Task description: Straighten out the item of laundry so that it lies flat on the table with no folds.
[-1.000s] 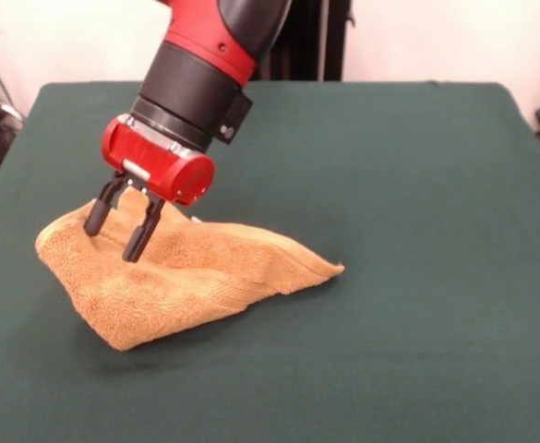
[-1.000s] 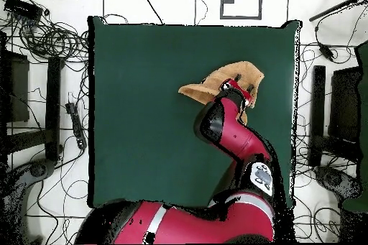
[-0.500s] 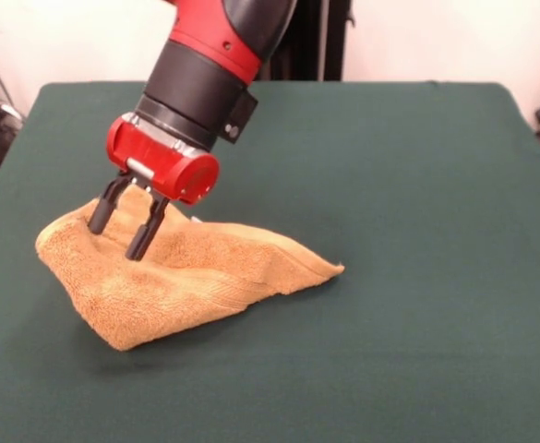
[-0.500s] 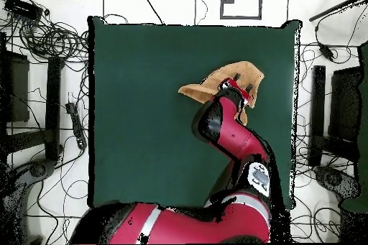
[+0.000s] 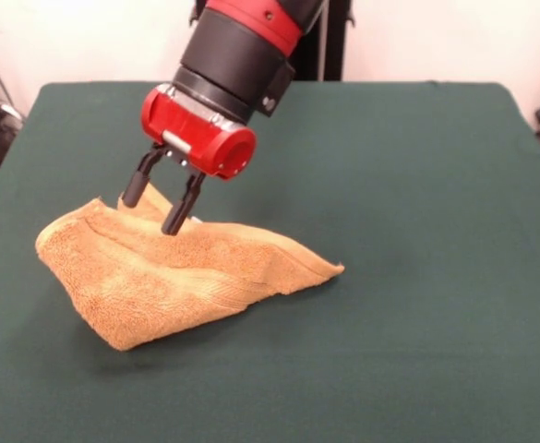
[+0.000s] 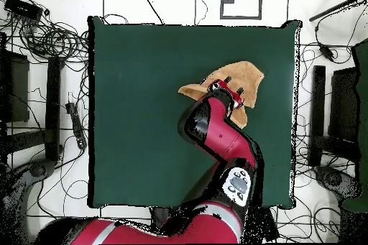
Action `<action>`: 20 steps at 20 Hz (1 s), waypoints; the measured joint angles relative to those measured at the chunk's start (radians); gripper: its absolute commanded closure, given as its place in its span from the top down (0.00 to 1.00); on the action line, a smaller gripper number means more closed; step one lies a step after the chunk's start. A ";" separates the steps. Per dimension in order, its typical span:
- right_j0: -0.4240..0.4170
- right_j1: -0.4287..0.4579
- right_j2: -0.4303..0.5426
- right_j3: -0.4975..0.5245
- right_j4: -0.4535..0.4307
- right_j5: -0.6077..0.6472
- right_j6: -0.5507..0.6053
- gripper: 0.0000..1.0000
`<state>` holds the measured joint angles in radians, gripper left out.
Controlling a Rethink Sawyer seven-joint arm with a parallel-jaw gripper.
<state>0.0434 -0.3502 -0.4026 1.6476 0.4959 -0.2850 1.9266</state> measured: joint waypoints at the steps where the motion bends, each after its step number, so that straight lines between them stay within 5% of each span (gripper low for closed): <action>1: 0.003 -0.003 -0.002 0.001 0.000 0.008 0.000 1.00; 20: -0.057 0.000 -0.004 0.008 0.000 0.015 0.000 1.00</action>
<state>-0.0136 -0.3499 -0.4065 1.6554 0.4956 -0.2702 1.9266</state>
